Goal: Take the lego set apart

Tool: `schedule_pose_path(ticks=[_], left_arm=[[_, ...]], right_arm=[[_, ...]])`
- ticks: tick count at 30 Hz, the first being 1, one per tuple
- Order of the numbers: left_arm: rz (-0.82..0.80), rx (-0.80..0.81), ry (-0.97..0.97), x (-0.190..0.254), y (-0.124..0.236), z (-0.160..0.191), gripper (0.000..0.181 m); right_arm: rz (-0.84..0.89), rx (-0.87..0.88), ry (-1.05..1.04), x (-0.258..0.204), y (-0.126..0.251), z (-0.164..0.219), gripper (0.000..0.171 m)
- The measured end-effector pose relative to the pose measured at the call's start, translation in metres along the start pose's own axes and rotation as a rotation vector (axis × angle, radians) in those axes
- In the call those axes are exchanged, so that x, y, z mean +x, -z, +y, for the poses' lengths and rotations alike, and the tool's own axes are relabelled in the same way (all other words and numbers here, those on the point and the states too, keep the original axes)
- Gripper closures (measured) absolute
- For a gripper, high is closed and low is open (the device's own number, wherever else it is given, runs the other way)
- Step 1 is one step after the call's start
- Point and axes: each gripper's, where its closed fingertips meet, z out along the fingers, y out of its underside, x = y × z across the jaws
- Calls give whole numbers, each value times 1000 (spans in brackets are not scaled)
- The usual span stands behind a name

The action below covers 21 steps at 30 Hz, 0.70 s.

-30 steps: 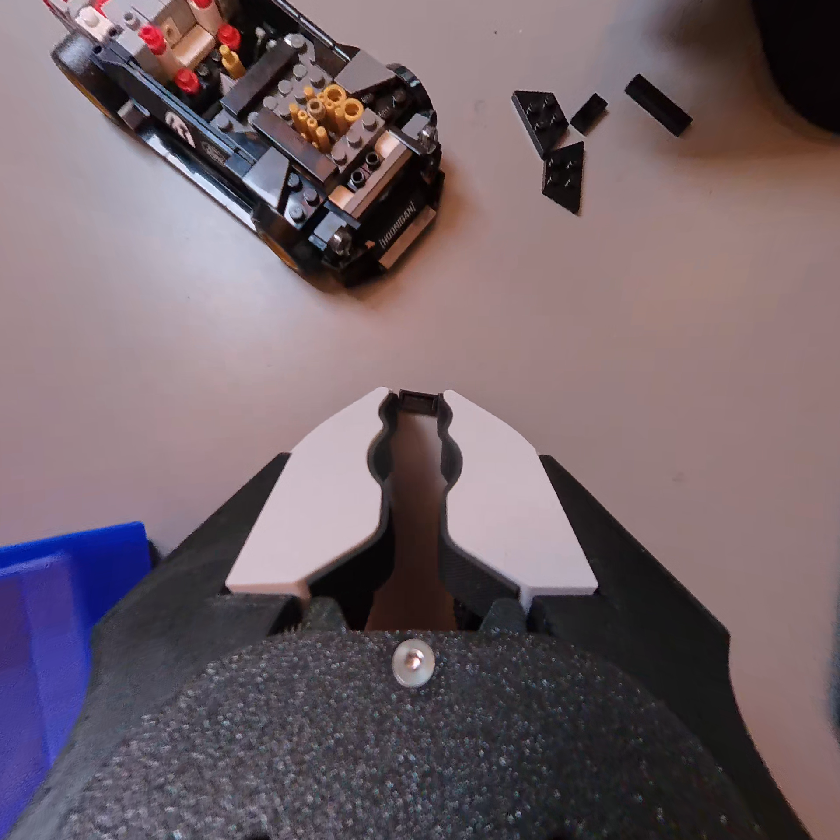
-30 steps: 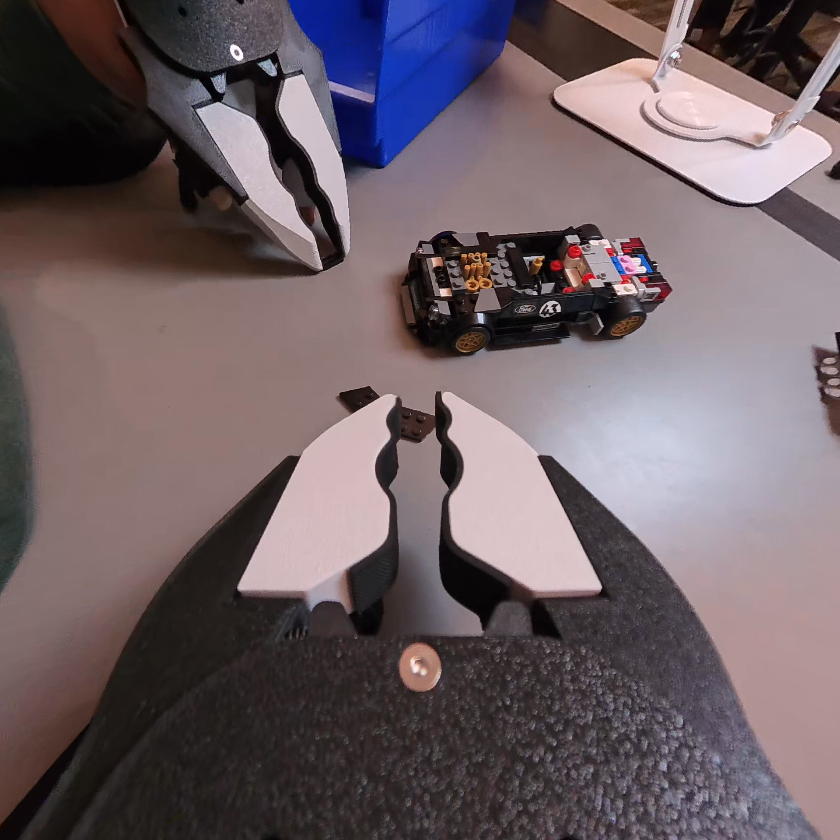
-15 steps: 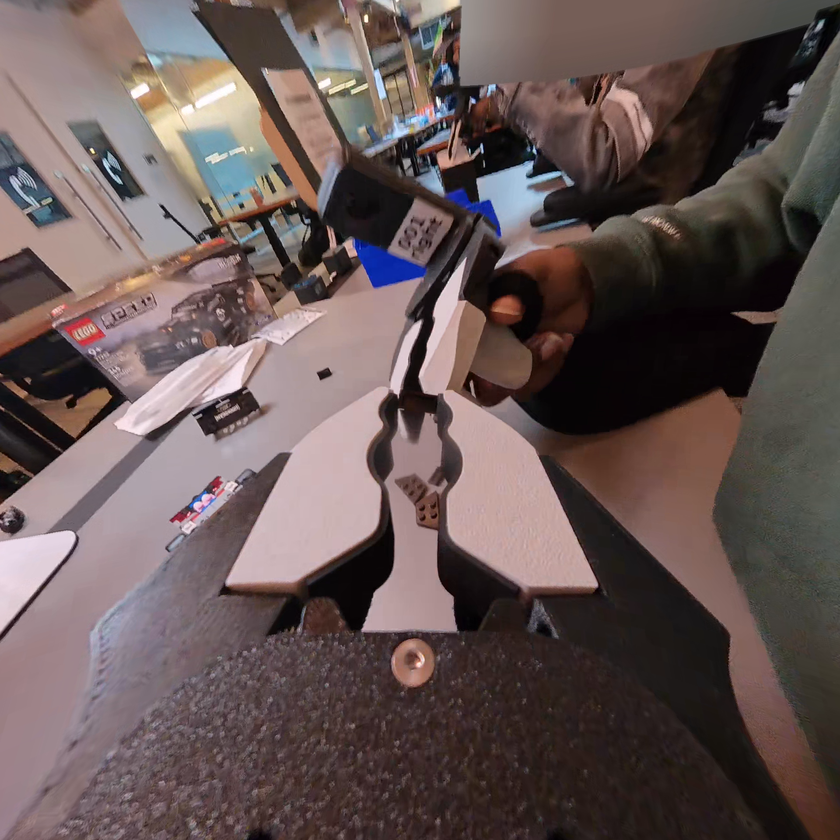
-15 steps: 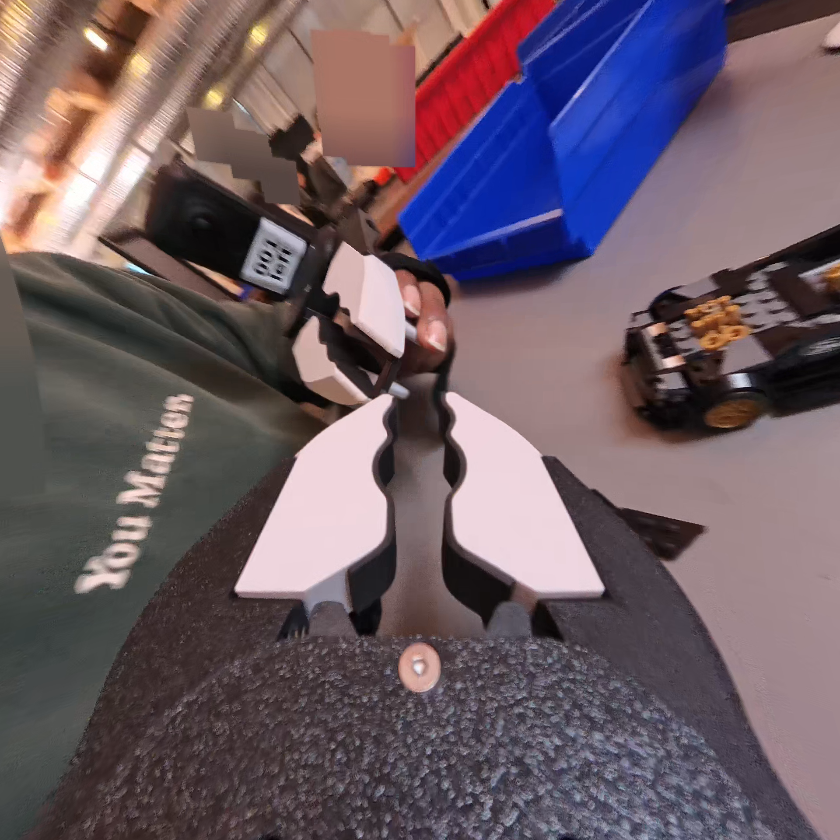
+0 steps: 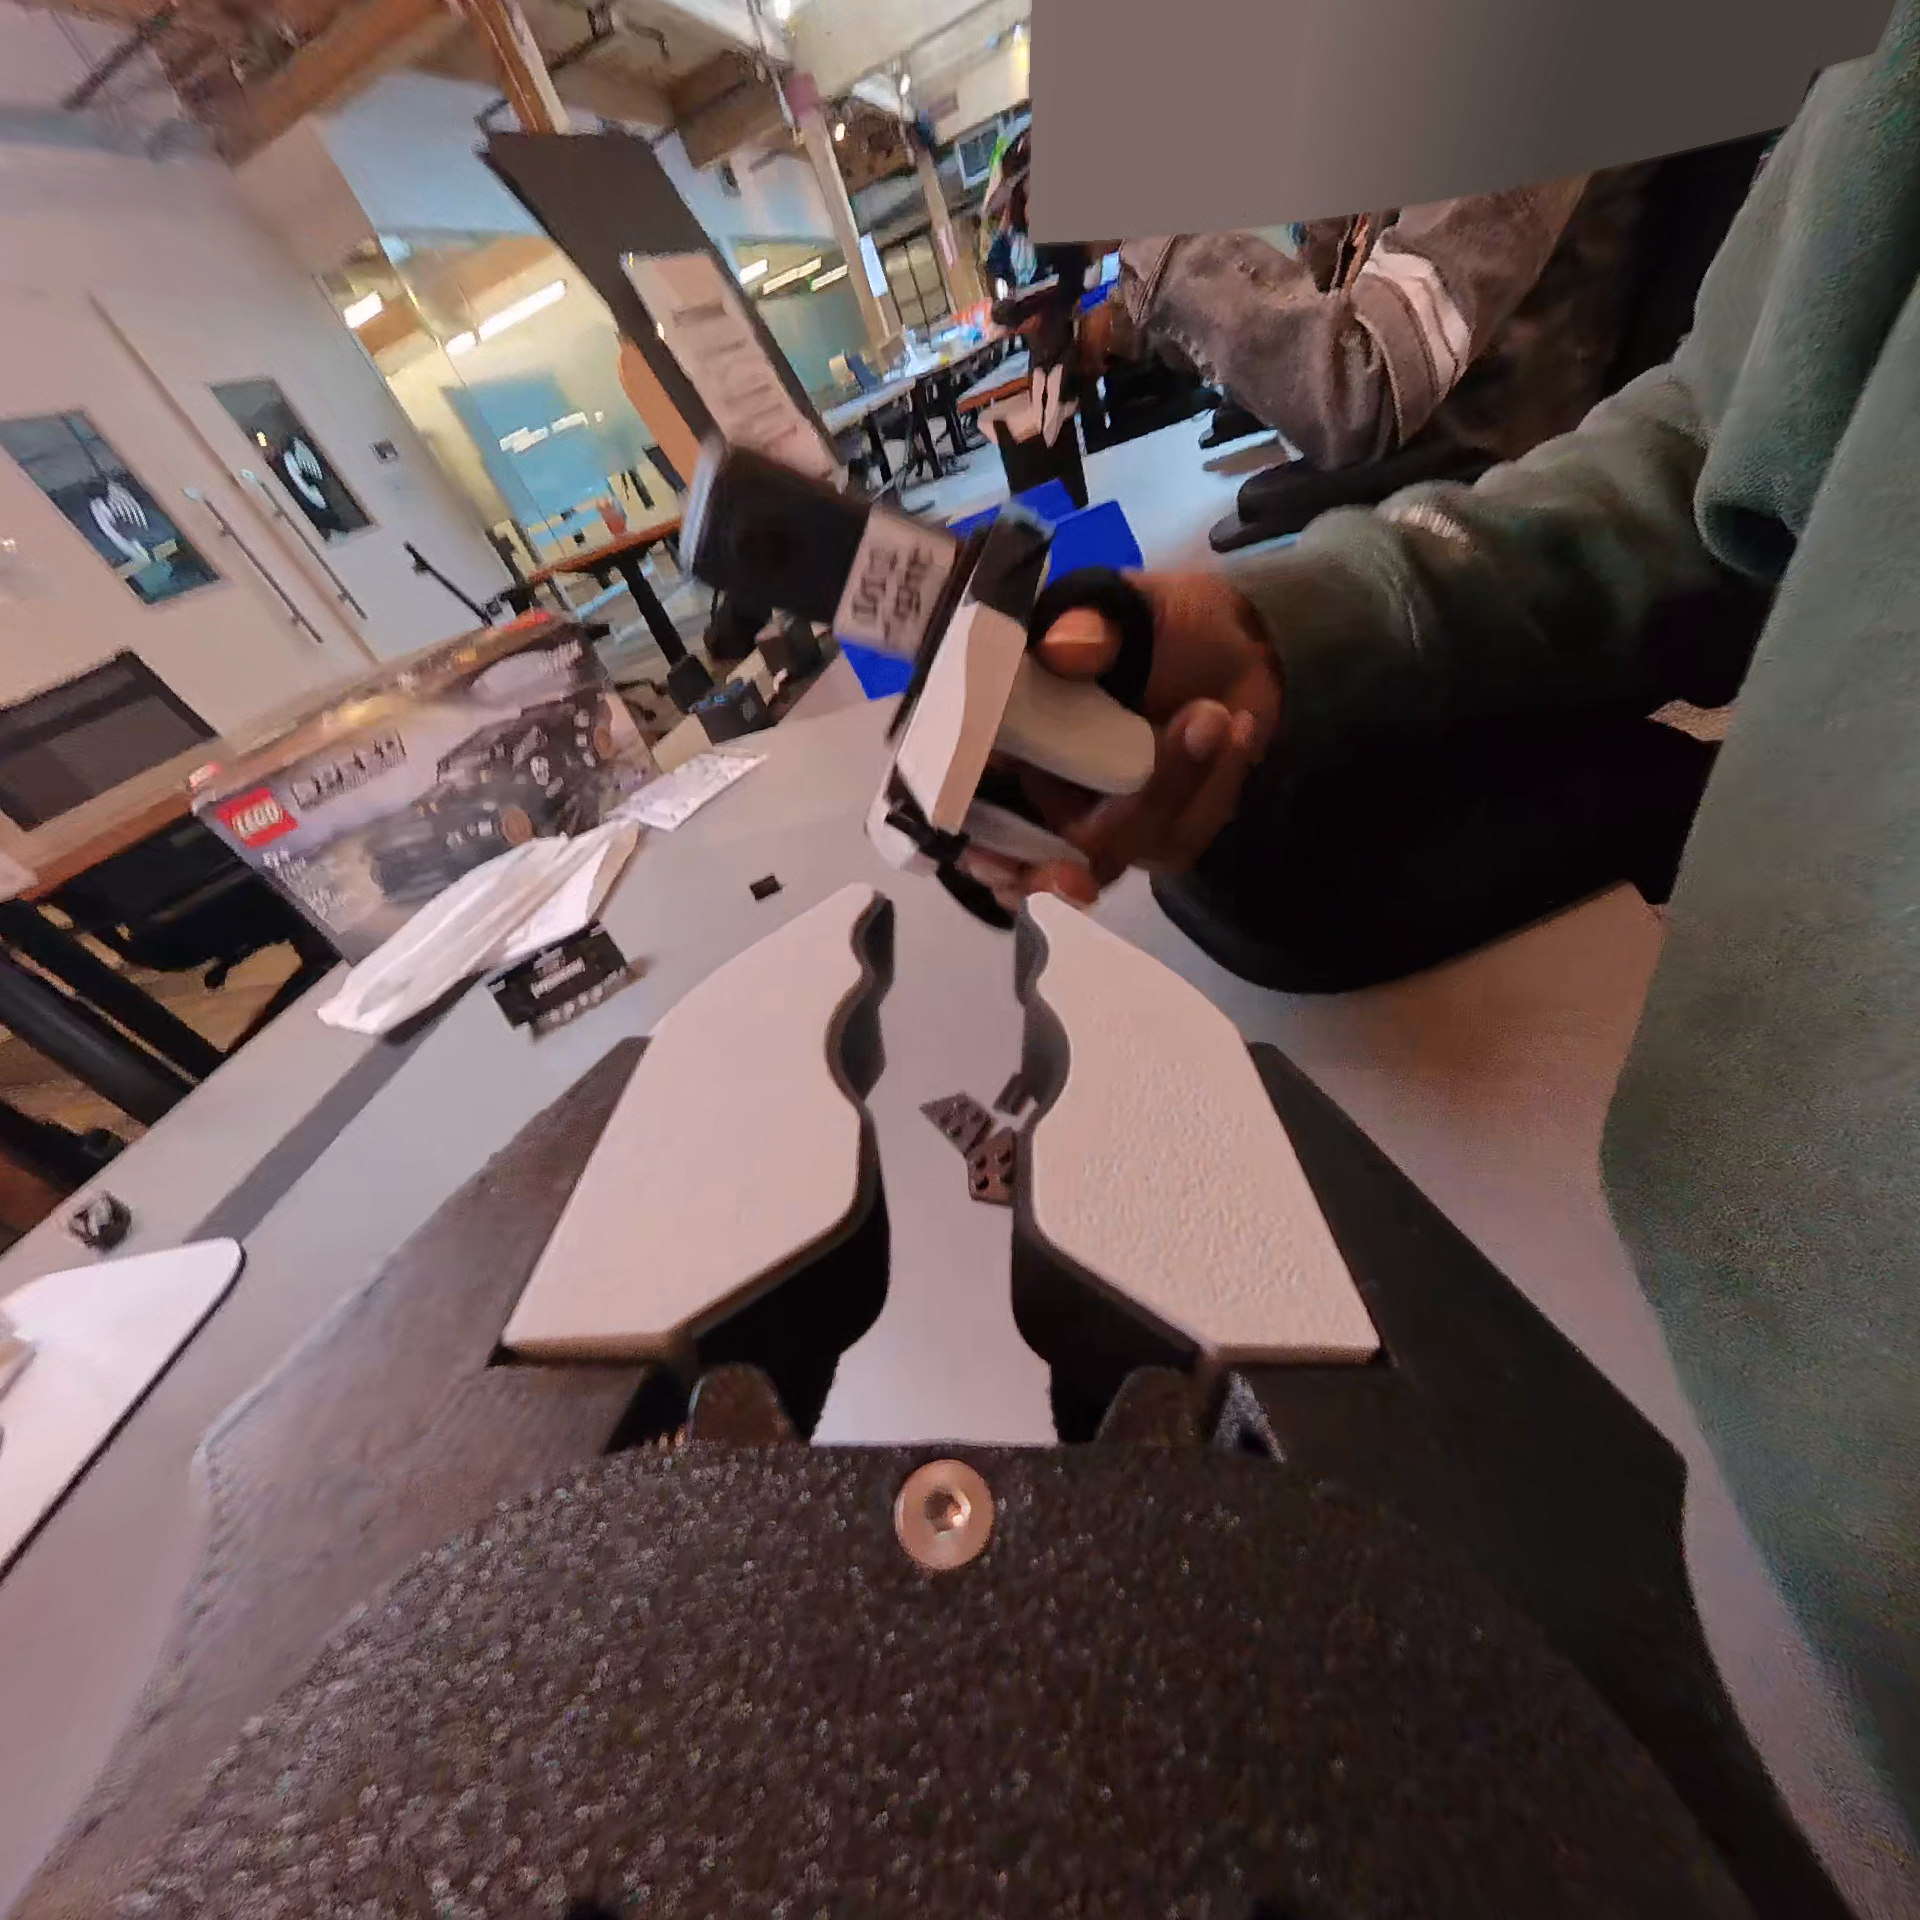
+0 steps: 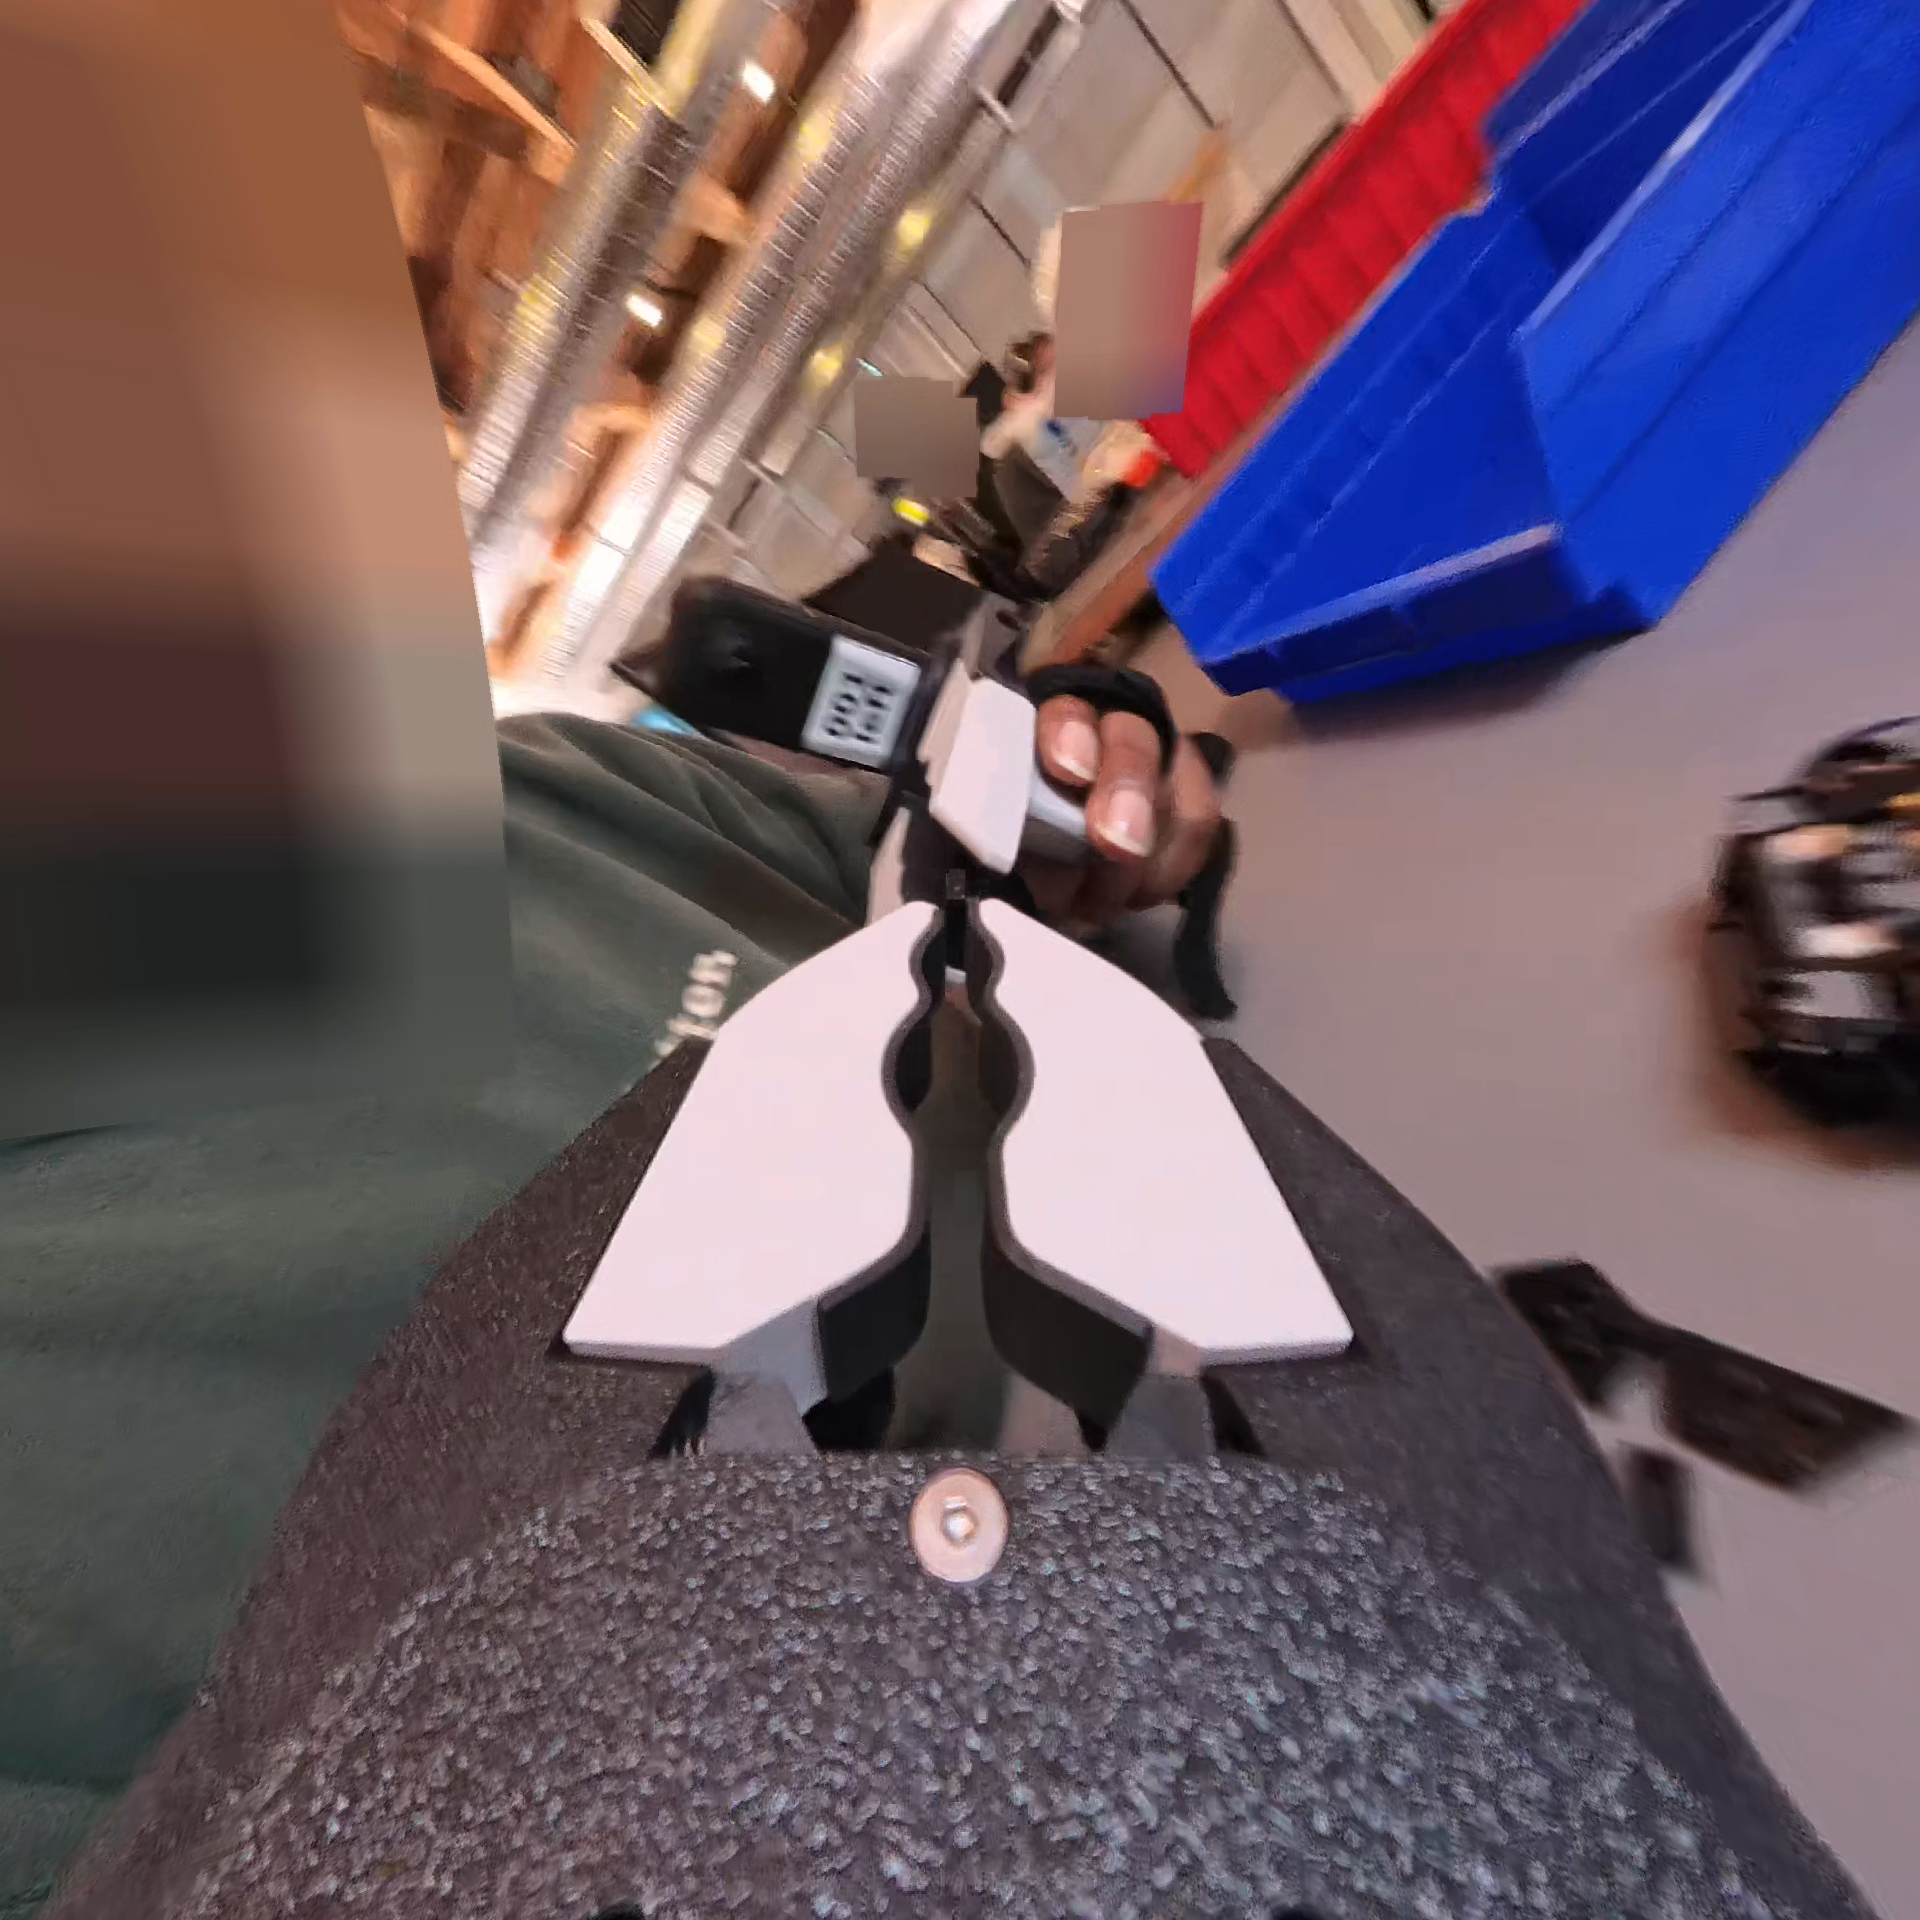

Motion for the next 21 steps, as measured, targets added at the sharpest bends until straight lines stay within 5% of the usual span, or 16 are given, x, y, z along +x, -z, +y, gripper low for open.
schedule_pose_path(ticks=[4,6,11,17,21], left_arm=[[-20,-25,126,-19,6,11,148],[-33,-43,179,-28,7,18,148],[-34,-98,212,-31,8,34,149],[-27,-154,200,-31,7,48,150],[-87,-227,263,-47,11,67,151]], right_arm=[[670,-498,422,71,53,28,168],[808,-706,525,90,67,43,168],[872,-935,610,113,73,66,157],[832,-898,555,107,69,63,149],[810,-727,584,98,57,40,150]])
